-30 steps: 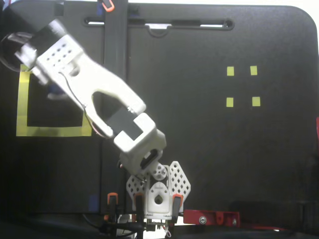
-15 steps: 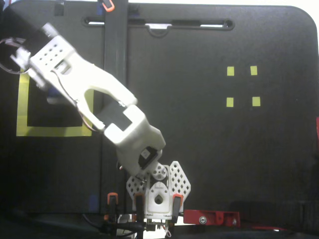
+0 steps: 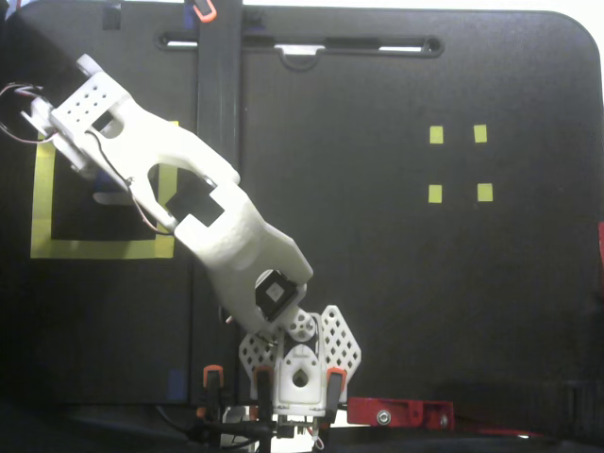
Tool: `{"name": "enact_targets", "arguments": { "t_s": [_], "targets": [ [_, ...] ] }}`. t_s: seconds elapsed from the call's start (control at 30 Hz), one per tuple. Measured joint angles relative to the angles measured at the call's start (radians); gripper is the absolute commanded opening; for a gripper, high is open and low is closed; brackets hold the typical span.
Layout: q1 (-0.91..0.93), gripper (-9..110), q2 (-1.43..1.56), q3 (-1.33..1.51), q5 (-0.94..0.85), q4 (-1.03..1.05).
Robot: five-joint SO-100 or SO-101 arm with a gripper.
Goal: Grasp the block and place it in the designated area.
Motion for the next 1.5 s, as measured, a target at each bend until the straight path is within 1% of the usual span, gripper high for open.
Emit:
{"name": "enact_targets", "arguments": {
  "t_s": [0.27, 0.8, 1.17, 1.5],
  "targets": [
    [0.002, 20, -0.072, -0.034, 0.000, -0.014],
    [-0.002, 20, -0.094, -0.052, -0.002, -0.026],
    [-0.002, 40, -0.097, -0.054, -0.002, -0.002],
    [-0.002, 41, -0.097, -0.054, -0.003, 0.005]
  ]
}}
